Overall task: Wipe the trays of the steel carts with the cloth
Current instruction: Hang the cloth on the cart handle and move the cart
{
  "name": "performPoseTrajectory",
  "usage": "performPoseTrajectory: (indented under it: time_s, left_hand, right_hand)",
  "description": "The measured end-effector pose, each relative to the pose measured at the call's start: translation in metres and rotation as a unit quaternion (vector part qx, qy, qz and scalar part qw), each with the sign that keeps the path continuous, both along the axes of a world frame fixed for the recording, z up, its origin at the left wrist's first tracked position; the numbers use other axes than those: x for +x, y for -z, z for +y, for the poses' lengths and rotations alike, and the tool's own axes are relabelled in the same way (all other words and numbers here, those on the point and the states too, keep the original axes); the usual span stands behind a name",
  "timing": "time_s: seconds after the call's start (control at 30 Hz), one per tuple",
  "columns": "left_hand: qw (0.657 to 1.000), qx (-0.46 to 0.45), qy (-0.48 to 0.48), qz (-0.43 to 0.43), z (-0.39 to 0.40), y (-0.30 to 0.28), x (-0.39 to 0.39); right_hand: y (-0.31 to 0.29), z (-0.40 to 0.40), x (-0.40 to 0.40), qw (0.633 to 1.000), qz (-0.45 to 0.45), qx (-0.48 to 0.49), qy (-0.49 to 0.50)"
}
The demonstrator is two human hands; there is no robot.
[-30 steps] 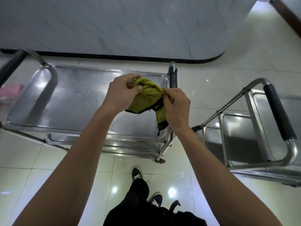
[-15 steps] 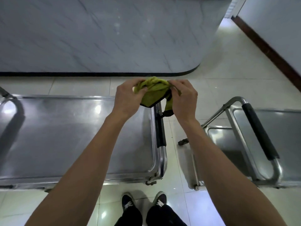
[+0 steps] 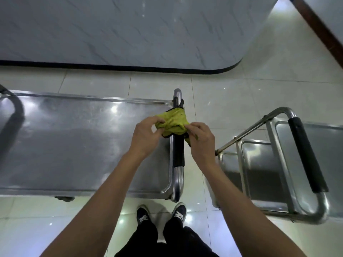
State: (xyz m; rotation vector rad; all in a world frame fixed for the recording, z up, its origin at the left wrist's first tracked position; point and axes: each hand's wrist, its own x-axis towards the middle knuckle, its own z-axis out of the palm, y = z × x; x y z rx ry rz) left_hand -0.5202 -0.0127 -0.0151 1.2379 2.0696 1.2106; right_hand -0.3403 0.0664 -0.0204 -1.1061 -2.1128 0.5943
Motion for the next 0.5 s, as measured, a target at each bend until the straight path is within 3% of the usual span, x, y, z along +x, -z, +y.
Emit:
performPoseTrajectory:
  time_s: [0.2,0.5]
  left_hand:
    - [0.999,-0.043,0.002,-0.006,-0.041,0.046,0.011]
    - [0.996,-0.077,0.024,-0.041,-0.052,0.058,0.018]
  right_hand:
    - [0.041,-0.034,0.013,0.999,0.011,-0.016,-0.026]
    - [0.037,-0.056,0.021,1.000,-0.013,-0.026,-0.003]
